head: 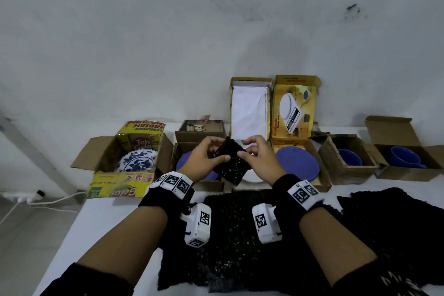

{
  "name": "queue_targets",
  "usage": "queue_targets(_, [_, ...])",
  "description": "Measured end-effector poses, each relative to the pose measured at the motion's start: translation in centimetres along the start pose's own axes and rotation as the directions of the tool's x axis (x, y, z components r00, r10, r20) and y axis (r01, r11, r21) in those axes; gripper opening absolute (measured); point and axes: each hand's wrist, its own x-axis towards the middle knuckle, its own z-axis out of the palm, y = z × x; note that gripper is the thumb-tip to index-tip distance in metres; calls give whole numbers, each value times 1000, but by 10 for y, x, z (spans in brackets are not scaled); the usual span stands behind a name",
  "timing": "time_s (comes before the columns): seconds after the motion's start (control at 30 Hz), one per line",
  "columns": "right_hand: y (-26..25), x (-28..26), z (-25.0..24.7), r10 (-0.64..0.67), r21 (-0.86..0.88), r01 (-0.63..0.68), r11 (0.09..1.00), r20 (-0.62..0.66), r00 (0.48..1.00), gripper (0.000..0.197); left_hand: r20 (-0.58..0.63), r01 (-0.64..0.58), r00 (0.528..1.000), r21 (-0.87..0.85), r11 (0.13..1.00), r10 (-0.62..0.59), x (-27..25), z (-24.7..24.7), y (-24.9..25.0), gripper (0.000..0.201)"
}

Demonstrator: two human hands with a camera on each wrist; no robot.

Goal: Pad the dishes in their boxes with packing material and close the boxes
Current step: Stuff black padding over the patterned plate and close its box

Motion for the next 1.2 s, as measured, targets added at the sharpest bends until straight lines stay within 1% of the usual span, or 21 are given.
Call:
queue_targets(0.07, [-10, 9, 20, -15, 10, 16, 1000, -90, 996, 20, -43, -8, 999, -38, 999, 6, 4, -19, -2, 39])
queue_targets(0.13, [-18, 17, 42, -58, 31, 62, 998, -124, 991, 17, -79, -30, 997, -45, 999, 26, 8, -39, -2, 42])
queue_targets(0.17, [-20, 21, 50, -67, 50, 73, 996, -121, 990, 17, -88, -52, 995, -48, 997, 47, 9, -48, -1, 43])
queue_targets(0.23, [-28, 28, 72, -45, 121, 53, 991, -70, 997, 15, -93, -92, 992, -54, 994, 87, 11, -74, -1, 41])
queue_targets(0.3, [-35, 33, 91, -34, 144, 34, 989, -8, 999, 29, -80, -124, 989, -25, 992, 121, 12, -97, -1, 36])
queue_targets(0.37, [-39, 41, 108, -28, 110, 28, 994, 7, 1000, 38, -52, -150, 987, 56, 987, 153, 16, -119, -4, 32])
queue_targets(0.4, [-42, 44, 117, -23, 97, 24, 995, -5, 1000, 37, -25, -141, 989, 80, 987, 143, 17, -129, -5, 31])
queue_targets(0.5, [-50, 54, 143, -34, 115, 39, 993, -48, 998, 28, 39, -50, 998, 58, 997, 48, 20, -158, -10, 35])
queue_targets(0.57, [-55, 60, 158, -39, 144, 48, 988, -65, 997, 22, 65, -20, 998, 81, 997, 15, 22, -175, -13, 29])
queue_targets(0.63, [-57, 67, 171, -62, 123, 74, 990, -100, 993, 18, 73, -14, 997, 100, 995, 7, 24, -189, -17, 12])
queue_targets(0.67, [-59, 71, 177, -78, 85, 88, 992, -118, 990, 16, 65, -18, 998, 104, 994, 11, 25, -194, -17, 11])
queue_targets(0.73, [-61, 80, 188, -90, 65, 100, 993, -133, 987, 15, 36, -42, 999, 131, 991, 37, 30, -203, -24, 18])
queue_targets(0.8, [-64, 89, 198, -52, 139, 76, 987, -167, 985, 17, 9, -31, 1000, 125, 992, 30, 32, -211, -24, 14])
queue_targets(0.87, [-64, 100, 207, 17, 204, 34, 978, -241, 970, 21, 33, 4, 999, 34, 999, -5, 35, -217, -24, 6])
queue_targets(0.9, [-62, 106, 210, 39, 205, 18, 979, -271, 962, 22, 53, 15, 998, -2, 1000, -15, 36, -219, -24, 7])
queue_targets(0.93, [-61, 111, 212, 49, 184, 4, 983, -283, 958, 22, 62, 17, 998, -2, 1000, -17, 38, -221, -25, 8])
queue_targets(1.03, [-58, 123, 221, 30, 85, -8, 996, -260, 965, 14, 41, -3, 999, 68, 998, 0, 48, -228, -30, 5])
queue_targets(1.1, [-55, 128, 225, 16, 38, -8, 999, -234, 972, 11, 6, 13, 1000, 105, 994, -14, 57, -232, -35, 11])
queue_targets(1.2, [-46, 128, 227, 54, -2, -56, 998, -185, 981, 16, -28, 54, 998, 202, 978, -49, 70, -238, -46, 21])
